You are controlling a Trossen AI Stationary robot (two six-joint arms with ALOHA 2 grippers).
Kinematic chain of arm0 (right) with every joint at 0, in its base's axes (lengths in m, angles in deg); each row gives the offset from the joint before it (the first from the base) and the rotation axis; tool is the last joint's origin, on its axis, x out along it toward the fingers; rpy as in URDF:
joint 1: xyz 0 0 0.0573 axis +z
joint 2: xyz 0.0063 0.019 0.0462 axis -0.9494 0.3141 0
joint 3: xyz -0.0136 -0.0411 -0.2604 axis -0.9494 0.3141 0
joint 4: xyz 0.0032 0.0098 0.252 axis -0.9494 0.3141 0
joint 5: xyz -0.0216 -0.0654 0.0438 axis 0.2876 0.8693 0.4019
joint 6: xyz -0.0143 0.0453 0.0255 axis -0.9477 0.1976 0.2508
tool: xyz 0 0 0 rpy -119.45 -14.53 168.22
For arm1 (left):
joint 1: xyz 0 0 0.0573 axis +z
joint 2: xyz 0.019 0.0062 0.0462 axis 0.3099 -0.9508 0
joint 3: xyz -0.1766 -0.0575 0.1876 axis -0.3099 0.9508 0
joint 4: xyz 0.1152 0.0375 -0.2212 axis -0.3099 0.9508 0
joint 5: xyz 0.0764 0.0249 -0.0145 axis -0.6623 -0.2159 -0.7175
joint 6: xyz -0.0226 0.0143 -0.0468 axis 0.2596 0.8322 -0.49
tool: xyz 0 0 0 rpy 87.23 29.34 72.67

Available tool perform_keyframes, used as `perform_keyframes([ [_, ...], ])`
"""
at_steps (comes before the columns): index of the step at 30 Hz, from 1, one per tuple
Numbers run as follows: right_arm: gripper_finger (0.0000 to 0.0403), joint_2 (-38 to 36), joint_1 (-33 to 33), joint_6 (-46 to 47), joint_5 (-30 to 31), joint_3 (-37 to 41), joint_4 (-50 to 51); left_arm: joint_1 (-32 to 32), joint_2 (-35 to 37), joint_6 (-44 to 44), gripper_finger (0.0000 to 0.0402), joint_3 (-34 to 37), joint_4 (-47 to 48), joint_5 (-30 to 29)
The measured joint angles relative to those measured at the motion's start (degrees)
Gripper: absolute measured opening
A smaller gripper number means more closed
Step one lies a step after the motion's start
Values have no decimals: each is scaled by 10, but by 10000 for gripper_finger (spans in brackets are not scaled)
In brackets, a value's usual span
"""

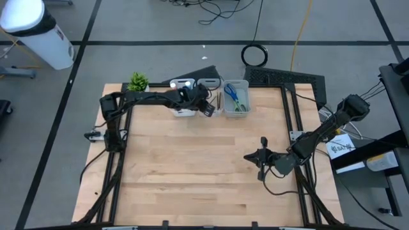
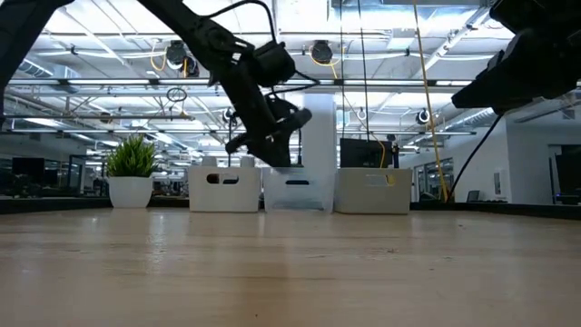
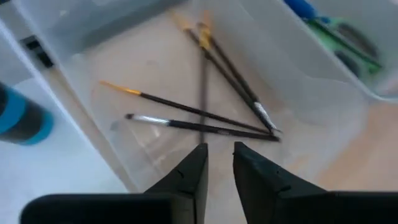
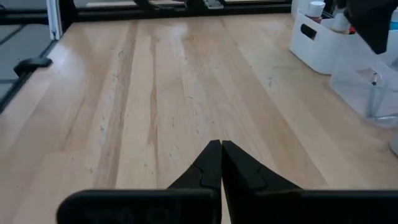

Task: Pick & Place Paint Supplies
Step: Return to Home Position

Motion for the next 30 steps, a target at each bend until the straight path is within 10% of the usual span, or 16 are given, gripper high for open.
perform_keyframes([
  [14, 0, -6, 8, -3, -1, 0, -8, -5, 240, 187, 103, 0, 148, 228],
  [22, 0, -85, 41, -36, -74, 0, 1, -35, 476, 217, 104, 32, 385, 209],
  [30, 0, -209, 61, -93, -177, -1, 21, -172, 690, 204, 104, 390, -29, 219],
])
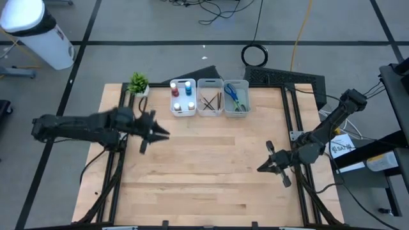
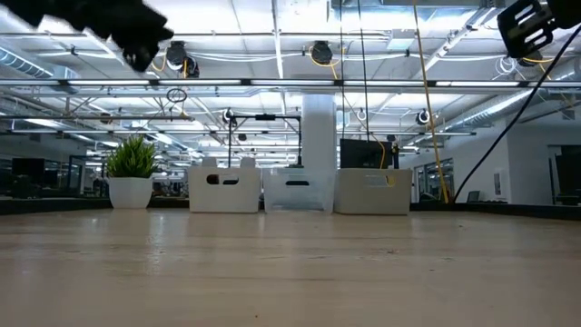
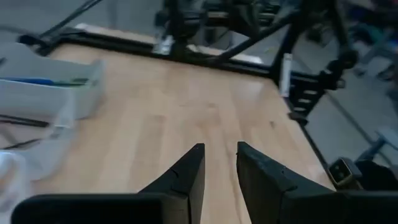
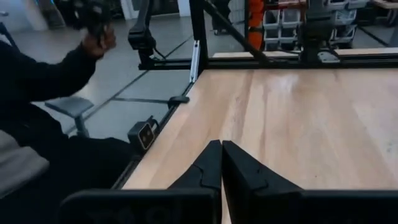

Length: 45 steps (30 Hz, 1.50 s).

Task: Pick & Place Paint Supplies
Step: Return to Home Position

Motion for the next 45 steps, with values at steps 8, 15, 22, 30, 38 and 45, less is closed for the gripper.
perform_keyframes([
  [8, 0, -11, -6, -84, -1, 5, 8, -54, 92, -7, 104, 278, -324, -4],
  [15, 0, -91, -75, -59, -37, 49, 4, -33, 197, -4, 104, 337, -317, -32],
  [22, 0, -236, -177, -56, -129, 138, -15, -20, 255, 16, 104, 335, -278, -9],
  [30, 0, -403, -243, -67, -153, 165, 121, -19, 256, 18, 104, 335, -273, -9],
  [38, 0, -413, -257, -103, -177, 179, 136, -19, 256, 22, 104, 335, -273, -9],
  [45, 0, -402, -256, -66, -184, 237, 68, -19, 256, 31, 104, 335, -263, -13],
])
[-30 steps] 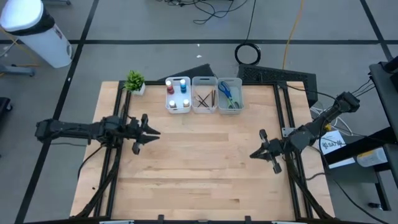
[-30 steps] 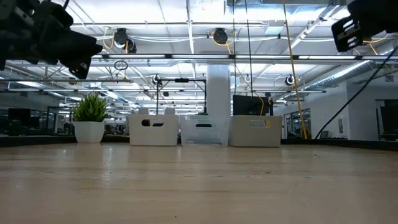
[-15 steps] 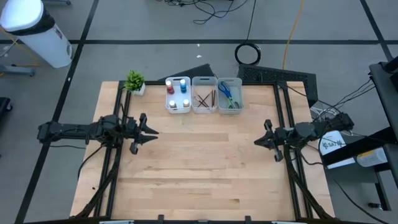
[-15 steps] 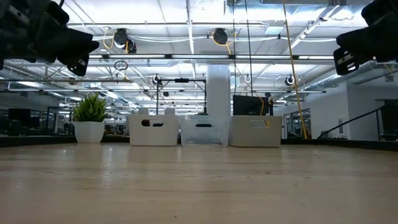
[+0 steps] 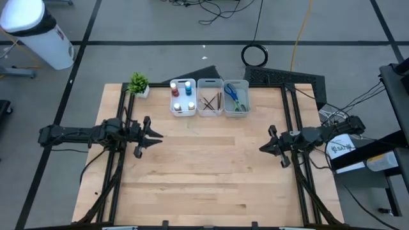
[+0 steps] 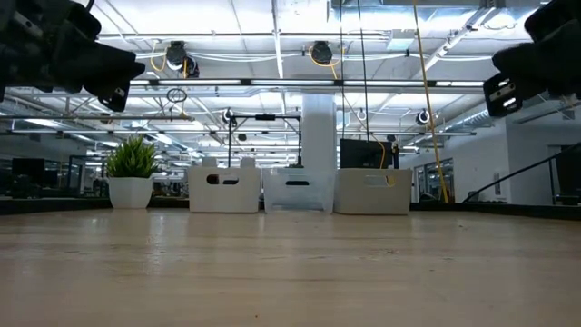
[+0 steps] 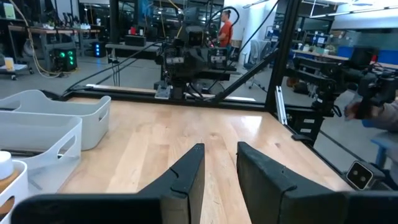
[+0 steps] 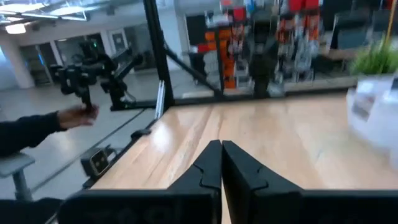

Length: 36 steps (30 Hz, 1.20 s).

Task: Pick & Place Paint Supplies
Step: Return to Home Position

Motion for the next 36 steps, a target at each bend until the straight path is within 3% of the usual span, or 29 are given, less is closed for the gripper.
perform_keyframes([
  [4, 0, 18, 0, 55, 1, 1, 1, 0, 0, 0, 104, 0, 0, 0],
  [36, 0, 25, 0, 50, 2, 3, -3, 0, 0, -1, 104, 0, -2, -1],
])
